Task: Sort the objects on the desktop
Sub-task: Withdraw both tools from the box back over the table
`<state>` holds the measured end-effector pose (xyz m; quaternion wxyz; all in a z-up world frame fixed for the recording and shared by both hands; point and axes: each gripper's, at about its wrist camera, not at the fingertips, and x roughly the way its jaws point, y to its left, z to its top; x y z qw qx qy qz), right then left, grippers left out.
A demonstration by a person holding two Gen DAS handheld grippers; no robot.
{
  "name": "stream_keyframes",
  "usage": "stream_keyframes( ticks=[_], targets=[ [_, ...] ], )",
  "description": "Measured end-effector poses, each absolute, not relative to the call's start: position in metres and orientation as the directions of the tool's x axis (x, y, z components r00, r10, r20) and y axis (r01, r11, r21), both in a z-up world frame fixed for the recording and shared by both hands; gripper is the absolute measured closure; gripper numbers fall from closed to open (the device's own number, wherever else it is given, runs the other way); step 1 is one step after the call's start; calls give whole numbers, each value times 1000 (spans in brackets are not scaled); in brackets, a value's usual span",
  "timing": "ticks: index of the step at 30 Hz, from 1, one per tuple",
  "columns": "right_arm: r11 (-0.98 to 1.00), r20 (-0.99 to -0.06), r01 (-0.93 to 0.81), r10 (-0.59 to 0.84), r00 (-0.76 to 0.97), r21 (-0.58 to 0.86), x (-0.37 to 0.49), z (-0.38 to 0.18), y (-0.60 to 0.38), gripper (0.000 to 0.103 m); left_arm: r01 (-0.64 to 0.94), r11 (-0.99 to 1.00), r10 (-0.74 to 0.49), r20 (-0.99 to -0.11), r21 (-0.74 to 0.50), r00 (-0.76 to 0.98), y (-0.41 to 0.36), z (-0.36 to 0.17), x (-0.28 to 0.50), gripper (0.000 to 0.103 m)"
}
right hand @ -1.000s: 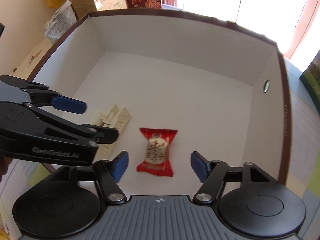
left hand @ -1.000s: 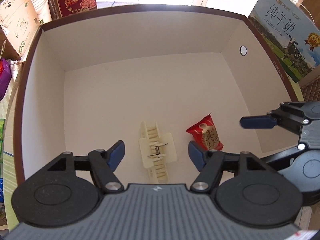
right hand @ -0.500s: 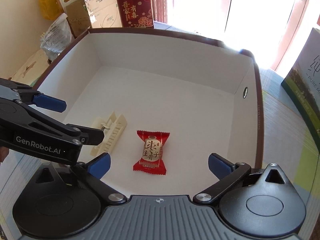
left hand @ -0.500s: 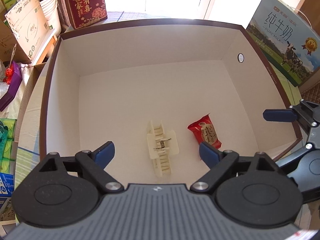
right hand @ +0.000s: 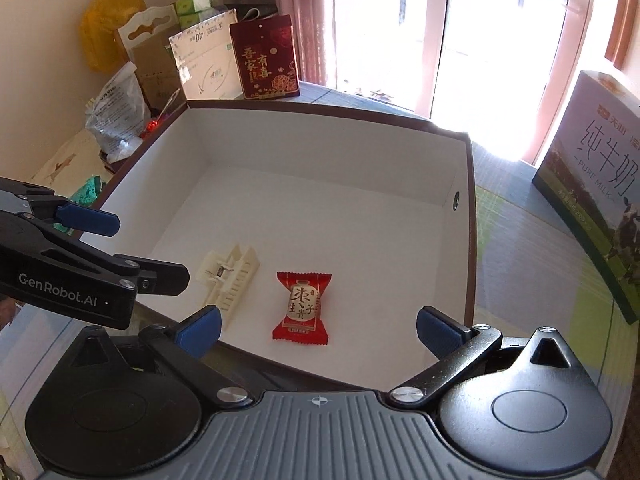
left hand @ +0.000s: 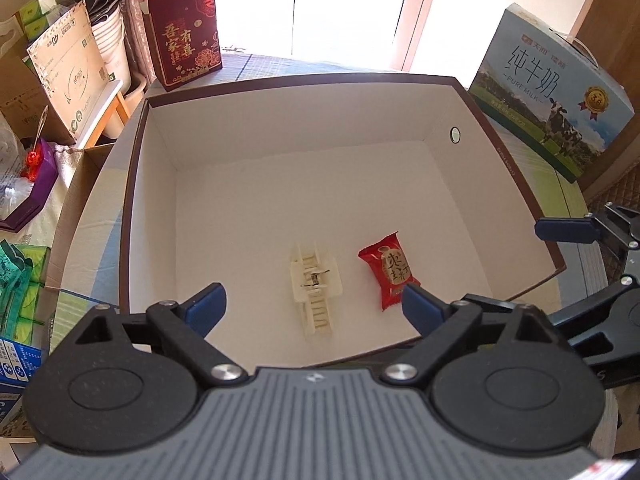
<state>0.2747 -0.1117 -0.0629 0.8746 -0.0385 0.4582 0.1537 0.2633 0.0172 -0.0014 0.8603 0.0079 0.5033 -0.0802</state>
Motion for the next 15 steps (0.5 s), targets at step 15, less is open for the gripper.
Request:
stream_keyframes(
  ticks=[15],
  targets=[
    [960, -766, -269, 232, 599, 81, 210, -46, -120, 2, 144, 989, -103, -833, -28, 544, 22, 16, 188, 10]
  ],
)
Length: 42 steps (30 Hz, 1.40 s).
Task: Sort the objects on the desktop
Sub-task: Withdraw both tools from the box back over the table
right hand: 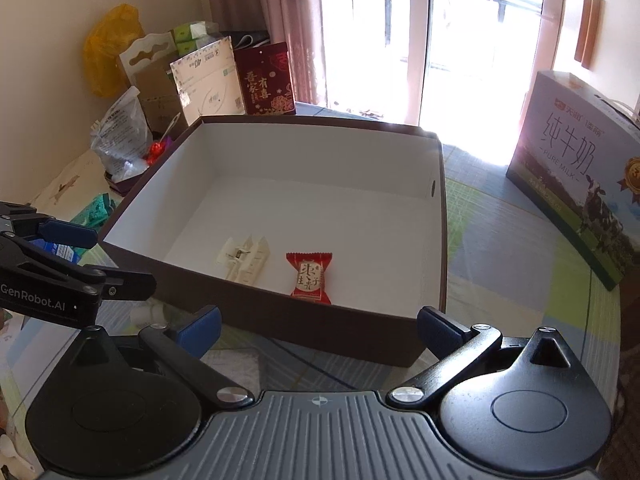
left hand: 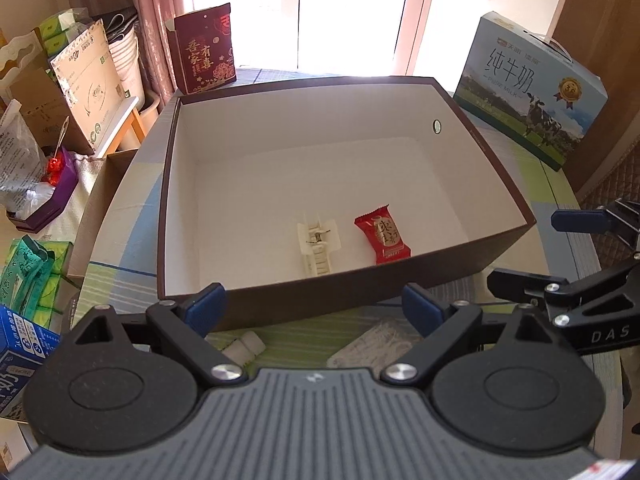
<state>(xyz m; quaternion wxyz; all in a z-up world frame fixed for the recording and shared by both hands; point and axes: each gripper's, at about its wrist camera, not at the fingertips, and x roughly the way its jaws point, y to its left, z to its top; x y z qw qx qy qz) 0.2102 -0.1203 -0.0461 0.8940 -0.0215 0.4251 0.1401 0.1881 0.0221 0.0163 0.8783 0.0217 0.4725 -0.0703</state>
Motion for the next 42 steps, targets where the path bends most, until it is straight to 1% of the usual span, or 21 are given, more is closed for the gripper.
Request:
stream_keyframes(
  ticks=[6, 11, 17, 24, 31, 42],
  targets=[
    [963, -746, -254, 237, 623, 93, 183, -44, -122, 2, 138, 990, -71, -821, 9, 566, 25, 17, 159, 10],
    [963, -732, -248, 246, 636, 108, 155, -43, -128, 2, 101, 995, -61, -815, -2, 576, 36, 17, 136, 10],
    [969, -731, -238, 213, 648, 71, 121, -47, -132, 2, 68, 998, -32, -807, 10, 590, 44, 16, 105, 10],
    [975, -726, -216, 186, 662, 53, 85, -56, -137, 2, 48, 999, -30, -825, -4, 565, 48, 0, 69, 10],
    [978, -745, -203, 174, 644, 53, 59, -73, -140, 2, 44, 998, -56, -844, -39, 534, 42, -12, 45, 10],
    [989, -796, -99, 145, 588, 107, 54, -99, -148, 2, 60, 998, -44, -863, -16, 503, 33, -35, 47, 11]
  ],
)
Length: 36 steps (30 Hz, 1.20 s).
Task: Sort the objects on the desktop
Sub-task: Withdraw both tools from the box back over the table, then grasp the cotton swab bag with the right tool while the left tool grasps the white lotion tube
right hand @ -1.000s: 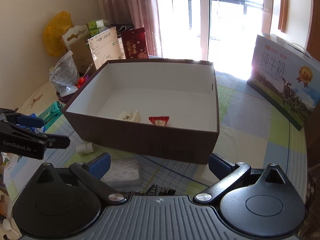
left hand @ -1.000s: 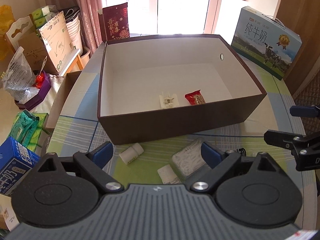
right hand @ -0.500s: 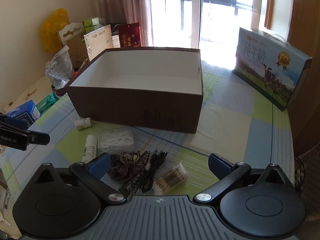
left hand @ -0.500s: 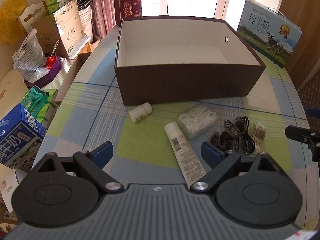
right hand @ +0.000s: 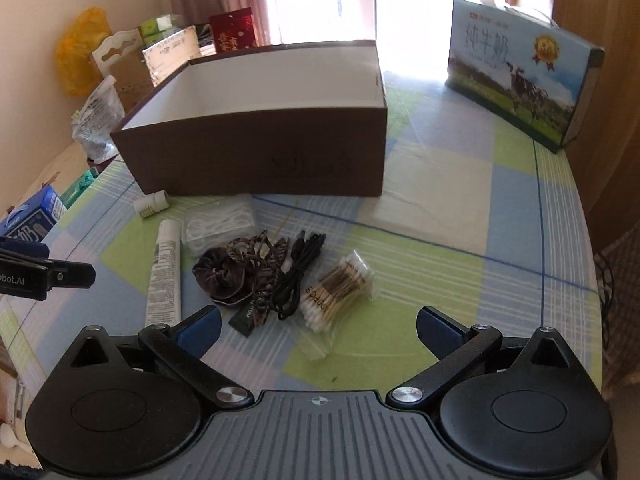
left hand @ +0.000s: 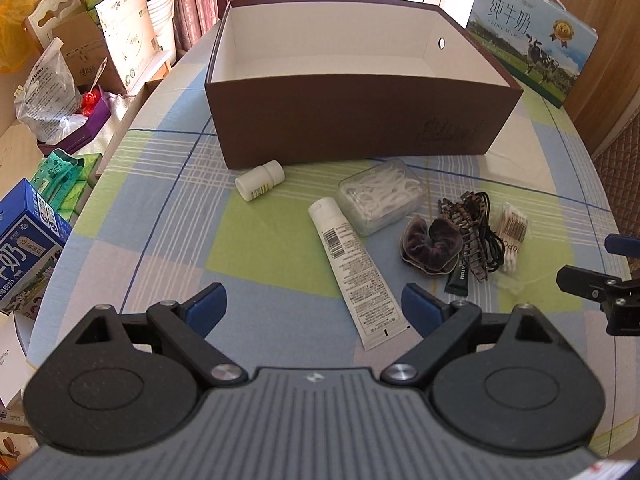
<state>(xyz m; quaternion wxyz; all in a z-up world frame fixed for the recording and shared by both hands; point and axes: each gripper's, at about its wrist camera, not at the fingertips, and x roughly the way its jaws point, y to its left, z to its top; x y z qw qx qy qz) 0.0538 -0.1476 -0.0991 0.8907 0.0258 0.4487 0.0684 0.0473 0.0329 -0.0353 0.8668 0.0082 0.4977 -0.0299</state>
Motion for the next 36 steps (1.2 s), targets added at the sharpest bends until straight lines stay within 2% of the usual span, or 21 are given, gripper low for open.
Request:
stream_keyframes(
  ticks=[12, 16, 22, 29, 36],
  targets=[
    [990, -856, 62, 75, 512, 123, 70, -131, -164, 3, 79, 997, -27, -881, 12, 473, 27, -65, 69, 11],
    [988, -861, 79, 74, 503, 131, 75, -139, -165, 13, 85, 996, -36, -886, 4, 463, 24, -76, 80, 12],
    [975, -853, 128, 90, 514, 180, 82, -145, -173, 31, 98, 995, -62, -893, -20, 446, 18, -92, 99, 24],
    [953, -829, 196, 89, 552, 233, 94, -142, -177, 46, 126, 991, -86, -900, -36, 427, 13, -106, 116, 40],
    [930, -835, 232, 123, 536, 286, 111, -158, -173, 56, 136, 990, -88, -903, -33, 420, 11, -113, 129, 41]
  ],
)
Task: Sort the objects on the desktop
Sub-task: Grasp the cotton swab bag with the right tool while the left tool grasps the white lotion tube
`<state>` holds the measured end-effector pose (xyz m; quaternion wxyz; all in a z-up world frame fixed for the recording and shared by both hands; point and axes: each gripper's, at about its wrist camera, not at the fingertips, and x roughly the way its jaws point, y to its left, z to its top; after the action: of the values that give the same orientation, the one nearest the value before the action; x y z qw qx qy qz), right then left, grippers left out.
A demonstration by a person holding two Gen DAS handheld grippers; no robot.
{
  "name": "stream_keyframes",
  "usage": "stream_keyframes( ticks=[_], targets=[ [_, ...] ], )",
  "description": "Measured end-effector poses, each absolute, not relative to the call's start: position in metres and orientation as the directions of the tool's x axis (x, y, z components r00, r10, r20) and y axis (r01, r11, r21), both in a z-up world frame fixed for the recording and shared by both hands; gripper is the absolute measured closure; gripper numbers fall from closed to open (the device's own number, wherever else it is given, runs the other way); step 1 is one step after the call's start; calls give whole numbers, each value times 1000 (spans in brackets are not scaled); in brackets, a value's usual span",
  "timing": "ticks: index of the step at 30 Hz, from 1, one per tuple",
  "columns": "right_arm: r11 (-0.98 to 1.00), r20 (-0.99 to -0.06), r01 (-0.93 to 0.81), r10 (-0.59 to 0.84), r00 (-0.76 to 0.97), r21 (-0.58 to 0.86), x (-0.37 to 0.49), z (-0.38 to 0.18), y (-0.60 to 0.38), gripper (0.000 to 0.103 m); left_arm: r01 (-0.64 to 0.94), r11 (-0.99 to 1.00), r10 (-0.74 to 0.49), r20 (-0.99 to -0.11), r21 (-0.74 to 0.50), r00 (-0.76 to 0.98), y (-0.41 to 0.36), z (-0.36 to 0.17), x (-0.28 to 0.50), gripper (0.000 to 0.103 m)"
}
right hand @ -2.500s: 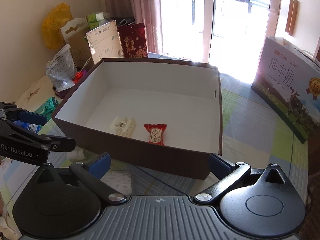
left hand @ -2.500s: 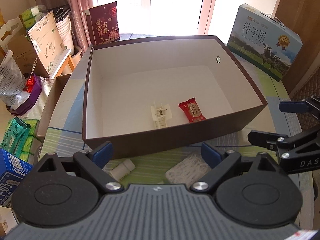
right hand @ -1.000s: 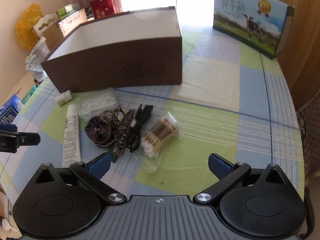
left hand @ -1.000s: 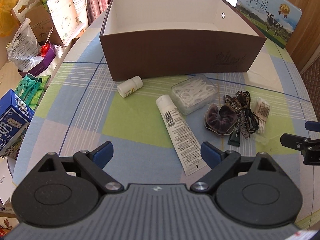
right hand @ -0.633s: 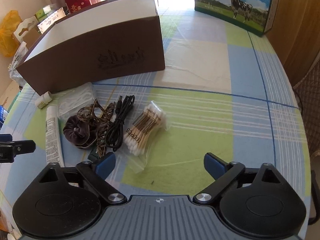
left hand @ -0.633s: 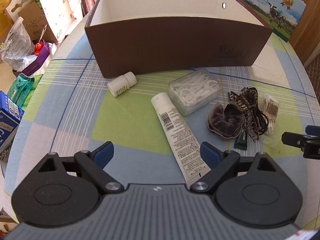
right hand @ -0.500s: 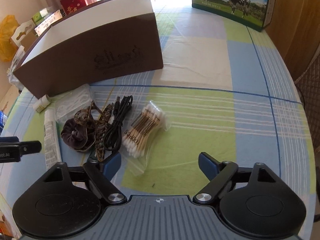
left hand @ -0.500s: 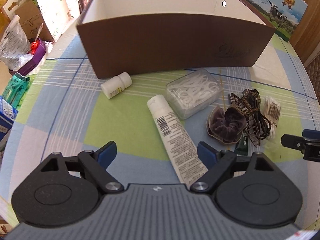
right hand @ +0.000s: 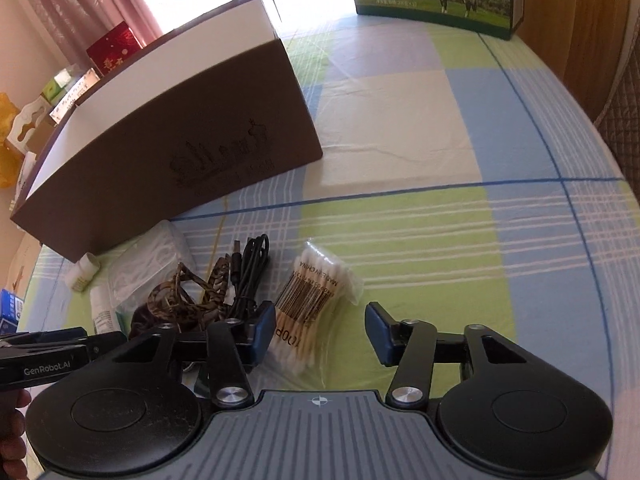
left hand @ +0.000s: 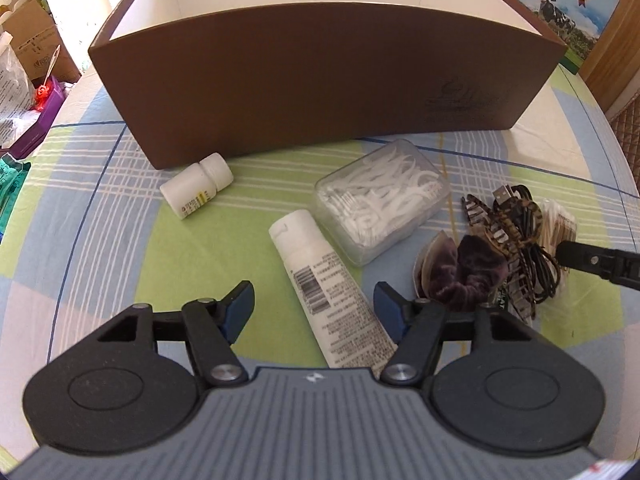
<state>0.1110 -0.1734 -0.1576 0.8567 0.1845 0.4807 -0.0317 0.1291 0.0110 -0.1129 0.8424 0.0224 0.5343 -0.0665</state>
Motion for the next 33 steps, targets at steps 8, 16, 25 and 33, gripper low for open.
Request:
stream_keyframes(
  ticks=[8, 16, 25, 33],
  targets=[
    [982, -857, 25, 151, 493, 187, 120, -161, -168, 72, 146, 988, -99, -904, -41, 417, 13, -116, 134, 43],
    [985, -898, -170, 102, 428, 30, 110, -153, -184, 72, 166, 985, -113, -901, -47, 418, 14, -114, 127, 45],
    [977, -862, 101, 116, 494, 190, 103, -156, -206, 46, 163, 986, -112, -899, -46, 423, 13, -112, 123, 47],
    [1000, -850, -15, 5, 527, -4, 97, -166, -180, 70, 179, 984, -99, -896, -22, 433, 7, -120, 126, 47]
  ],
)
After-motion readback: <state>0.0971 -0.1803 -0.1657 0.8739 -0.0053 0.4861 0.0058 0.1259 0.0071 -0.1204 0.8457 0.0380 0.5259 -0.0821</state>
